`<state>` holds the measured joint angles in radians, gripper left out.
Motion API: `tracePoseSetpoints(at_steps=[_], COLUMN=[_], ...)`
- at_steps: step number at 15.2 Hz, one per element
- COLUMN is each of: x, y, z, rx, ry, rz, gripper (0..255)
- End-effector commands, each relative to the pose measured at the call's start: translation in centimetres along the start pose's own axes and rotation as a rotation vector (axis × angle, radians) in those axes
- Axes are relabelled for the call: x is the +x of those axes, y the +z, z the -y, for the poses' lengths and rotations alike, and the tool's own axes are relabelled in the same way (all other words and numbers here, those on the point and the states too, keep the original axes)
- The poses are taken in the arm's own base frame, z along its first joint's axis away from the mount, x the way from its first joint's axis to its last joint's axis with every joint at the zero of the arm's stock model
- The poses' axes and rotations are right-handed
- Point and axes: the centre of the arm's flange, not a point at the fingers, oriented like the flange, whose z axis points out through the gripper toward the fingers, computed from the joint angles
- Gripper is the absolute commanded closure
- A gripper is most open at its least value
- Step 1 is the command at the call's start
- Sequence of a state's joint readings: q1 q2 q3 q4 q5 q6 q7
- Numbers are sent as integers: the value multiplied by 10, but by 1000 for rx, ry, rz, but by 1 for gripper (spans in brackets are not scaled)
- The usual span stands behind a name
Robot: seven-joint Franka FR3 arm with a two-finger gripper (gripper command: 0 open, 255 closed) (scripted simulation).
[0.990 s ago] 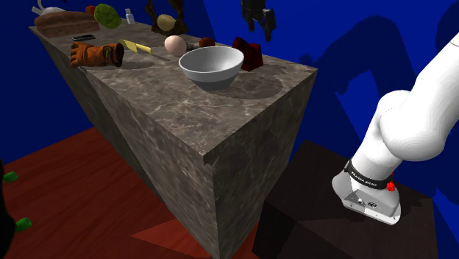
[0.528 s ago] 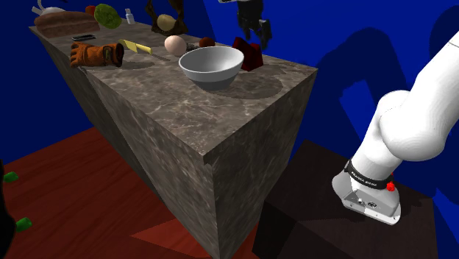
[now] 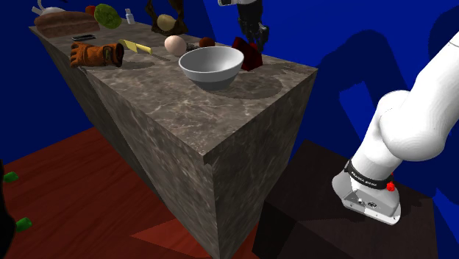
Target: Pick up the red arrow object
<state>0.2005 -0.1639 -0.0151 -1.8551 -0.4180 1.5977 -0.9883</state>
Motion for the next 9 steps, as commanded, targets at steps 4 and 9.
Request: tracePoseSetpoints(at_steps=[4, 9], x=[1, -9], y=[1, -24], z=[0, -3], rx=[4, 4], ry=[-1, -1], rz=[2, 2], gripper=[255, 255])
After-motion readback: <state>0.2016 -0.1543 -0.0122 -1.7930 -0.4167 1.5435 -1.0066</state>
